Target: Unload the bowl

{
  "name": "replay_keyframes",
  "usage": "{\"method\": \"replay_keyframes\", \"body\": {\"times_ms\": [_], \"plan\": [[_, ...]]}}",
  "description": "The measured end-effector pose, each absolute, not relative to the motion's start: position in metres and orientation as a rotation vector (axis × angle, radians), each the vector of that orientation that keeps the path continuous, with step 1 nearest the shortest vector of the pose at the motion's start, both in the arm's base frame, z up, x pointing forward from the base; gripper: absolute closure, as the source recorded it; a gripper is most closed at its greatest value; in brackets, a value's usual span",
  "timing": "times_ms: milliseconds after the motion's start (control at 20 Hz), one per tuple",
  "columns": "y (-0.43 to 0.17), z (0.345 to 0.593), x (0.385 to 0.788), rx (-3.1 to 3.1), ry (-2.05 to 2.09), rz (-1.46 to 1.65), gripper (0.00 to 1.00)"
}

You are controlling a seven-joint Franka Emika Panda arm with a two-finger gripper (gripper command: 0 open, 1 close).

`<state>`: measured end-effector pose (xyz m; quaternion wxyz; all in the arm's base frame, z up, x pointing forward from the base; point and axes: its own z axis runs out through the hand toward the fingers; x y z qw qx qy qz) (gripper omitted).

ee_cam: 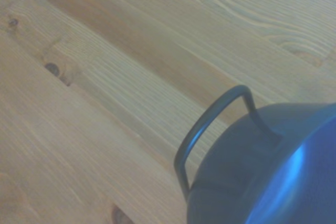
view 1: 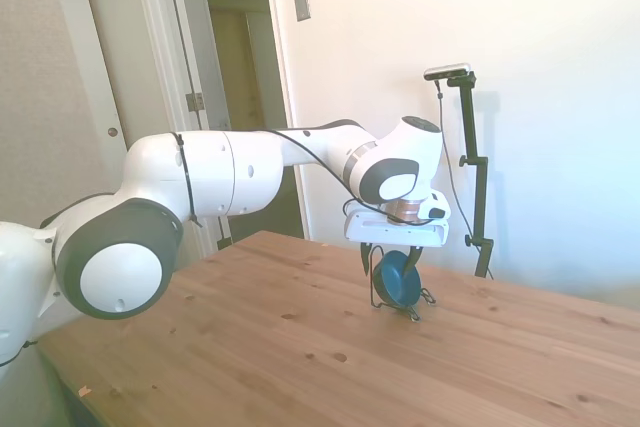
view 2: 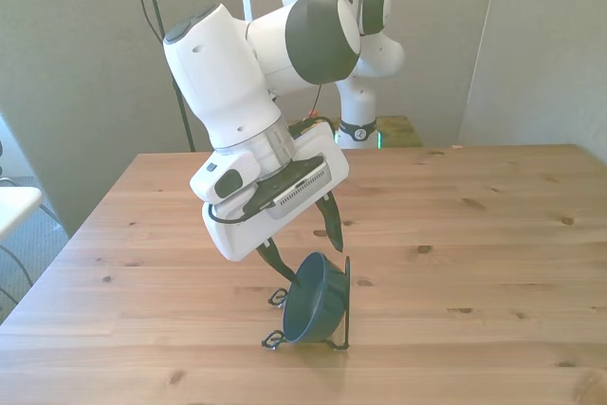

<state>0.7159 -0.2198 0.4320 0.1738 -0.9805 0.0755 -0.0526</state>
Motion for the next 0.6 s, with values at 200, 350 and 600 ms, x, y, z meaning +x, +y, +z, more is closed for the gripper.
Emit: {"method": "replay_keyframes", "body": {"times_ms": [200, 350, 600], "plan": [[-0.22, 0.4307, 0.716, -2.779, 0.215, -0.146, 1.0], [-0.2194, 0.4284, 0.715, -2.775, 0.211, -0.123, 1.0], [-0.2216, 0.425, 0.715, -2.759, 0.207, -0.057, 1.0]]}}
